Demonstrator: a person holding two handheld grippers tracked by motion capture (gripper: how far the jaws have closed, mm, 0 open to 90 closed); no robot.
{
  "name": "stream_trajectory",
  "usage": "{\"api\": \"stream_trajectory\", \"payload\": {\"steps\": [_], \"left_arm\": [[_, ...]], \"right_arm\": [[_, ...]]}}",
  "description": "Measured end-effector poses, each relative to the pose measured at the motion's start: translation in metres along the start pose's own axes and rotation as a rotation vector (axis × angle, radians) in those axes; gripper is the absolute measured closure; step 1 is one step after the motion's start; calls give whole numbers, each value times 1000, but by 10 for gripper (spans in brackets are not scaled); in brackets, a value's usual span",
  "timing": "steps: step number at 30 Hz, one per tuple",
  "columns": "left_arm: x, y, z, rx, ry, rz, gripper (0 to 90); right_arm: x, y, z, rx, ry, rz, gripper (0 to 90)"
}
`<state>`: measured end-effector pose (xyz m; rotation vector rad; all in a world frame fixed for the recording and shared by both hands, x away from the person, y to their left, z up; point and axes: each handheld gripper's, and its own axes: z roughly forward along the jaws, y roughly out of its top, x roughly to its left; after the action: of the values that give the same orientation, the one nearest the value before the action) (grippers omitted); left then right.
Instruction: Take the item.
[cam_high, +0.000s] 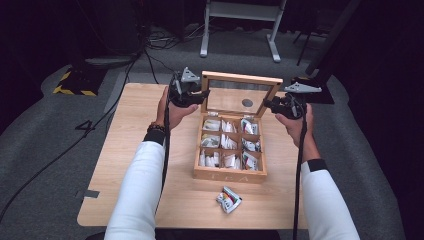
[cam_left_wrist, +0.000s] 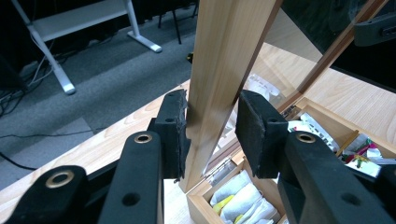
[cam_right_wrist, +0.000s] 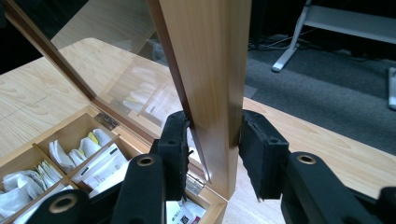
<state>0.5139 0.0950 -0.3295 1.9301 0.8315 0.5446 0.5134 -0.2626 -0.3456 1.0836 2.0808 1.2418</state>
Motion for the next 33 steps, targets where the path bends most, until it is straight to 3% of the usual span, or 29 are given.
{"api": "stream_trajectory", "payload": {"steps": [5, 19, 33], "left_arm": [[-4, 2, -6, -11, 6, 9, 621], [-14, -3, -22, -20, -24, 51, 615], [-25, -13, -35, -13, -31, 103, 614]], "right_arm": [[3, 3, -7, -44, -5, -21, 629], [12, -3, -22, -26, 12, -73, 628], [22, -15, -34, -58, 21, -78, 608]]}}
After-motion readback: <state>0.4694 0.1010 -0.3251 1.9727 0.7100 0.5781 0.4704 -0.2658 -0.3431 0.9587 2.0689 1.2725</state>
